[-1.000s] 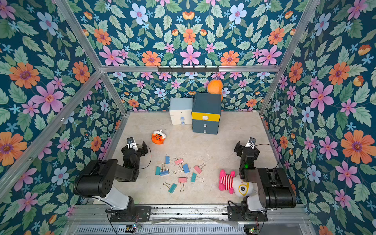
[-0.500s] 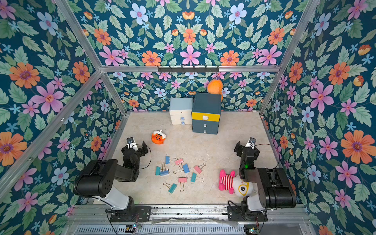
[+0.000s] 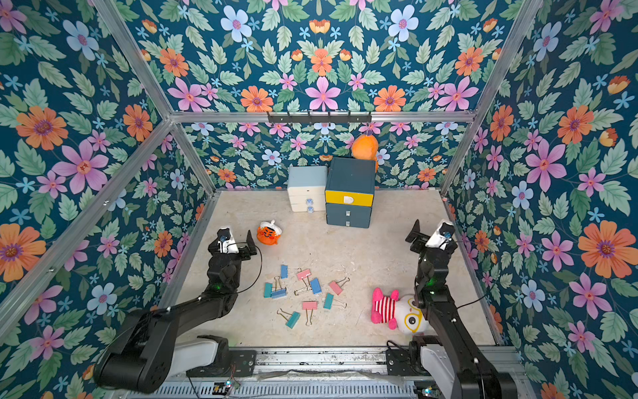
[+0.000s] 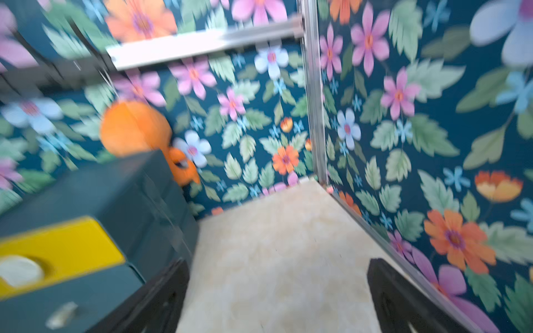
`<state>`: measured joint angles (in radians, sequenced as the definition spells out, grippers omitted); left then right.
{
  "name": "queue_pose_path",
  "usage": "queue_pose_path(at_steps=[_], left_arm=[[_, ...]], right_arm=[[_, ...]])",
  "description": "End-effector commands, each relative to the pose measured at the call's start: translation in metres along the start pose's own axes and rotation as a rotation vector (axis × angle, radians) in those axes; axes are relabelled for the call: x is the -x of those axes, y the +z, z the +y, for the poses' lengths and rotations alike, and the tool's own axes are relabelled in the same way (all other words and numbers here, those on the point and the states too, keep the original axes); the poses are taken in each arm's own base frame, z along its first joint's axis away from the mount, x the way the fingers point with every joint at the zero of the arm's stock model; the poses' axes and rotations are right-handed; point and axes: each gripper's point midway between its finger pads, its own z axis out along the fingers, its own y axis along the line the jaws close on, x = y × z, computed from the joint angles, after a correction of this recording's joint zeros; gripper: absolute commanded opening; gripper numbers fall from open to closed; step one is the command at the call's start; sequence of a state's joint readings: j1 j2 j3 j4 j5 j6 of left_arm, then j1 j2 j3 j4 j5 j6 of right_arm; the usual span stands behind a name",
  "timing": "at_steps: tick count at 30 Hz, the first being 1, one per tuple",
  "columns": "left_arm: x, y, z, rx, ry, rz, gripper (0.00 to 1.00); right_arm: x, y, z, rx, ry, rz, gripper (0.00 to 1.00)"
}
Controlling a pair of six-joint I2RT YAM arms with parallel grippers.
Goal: Put the binder clips in the drawer according to color
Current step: Open the drawer in the storage box.
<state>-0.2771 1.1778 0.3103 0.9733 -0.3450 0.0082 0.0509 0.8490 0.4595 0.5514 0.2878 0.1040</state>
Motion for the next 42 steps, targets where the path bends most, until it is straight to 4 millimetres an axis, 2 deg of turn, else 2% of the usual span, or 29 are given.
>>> queue_pose_path(at_steps=[1, 3, 5, 8, 10, 12, 15, 18, 22, 28, 35, 42], left_arm=[[0.019, -0.004, -0.004, 0.053, -0.089, 0.057, 0.99], [0.031, 0.001, -0.003, 0.102, -0.296, 0.174, 0.99], [0.02, -0.002, 0.004, 0.184, -0.425, 0.288, 0.99], [0.012, 0.006, -0.02, 0.017, -0.519, 0.402, 0.99], [0.011, 0.004, -0.037, -0.083, -0.541, 0.465, 0.99], [0.005, -0.003, -0.044, -0.113, -0.542, 0.527, 0.99], [-0.01, -0.016, -0.042, -0.106, -0.515, 0.601, 0.98], [-0.019, -0.027, -0.044, -0.135, -0.508, 0.638, 0.96], [-0.028, -0.035, -0.045, -0.149, -0.502, 0.666, 0.96], [-0.026, -0.036, -0.05, -0.181, -0.5, 0.662, 0.95], [-0.026, -0.04, -0.051, -0.198, -0.506, 0.657, 0.94], [-0.02, -0.04, -0.056, -0.226, -0.525, 0.64, 0.92]], right_arm=[[-0.006, -0.008, 0.017, 0.051, 0.177, 0.193, 0.99], [-0.015, -0.015, 0.028, 0.079, 0.366, 0.3, 0.99], [-0.018, -0.017, 0.051, 0.199, 0.459, 0.353, 0.99], [-0.042, -0.014, 0.087, 0.299, 0.612, 0.544, 0.99], [-0.063, -0.012, 0.112, 0.302, 0.663, 0.648, 0.99], [-0.077, -0.011, 0.143, 0.337, 0.712, 0.712, 0.94], [-0.081, 0.0, 0.186, 0.408, 0.826, 0.721, 0.85], [-0.089, 0.019, 0.214, 0.425, 0.951, 0.734, 0.77], [-0.106, 0.047, 0.231, 0.409, 1.102, 0.712, 0.67], [-0.128, 0.078, 0.251, 0.383, 1.185, 0.684, 0.65], [-0.148, 0.088, 0.256, 0.32, 1.226, 0.686, 0.67], [-0.145, 0.095, 0.257, 0.334, 1.245, 0.641, 0.65]])
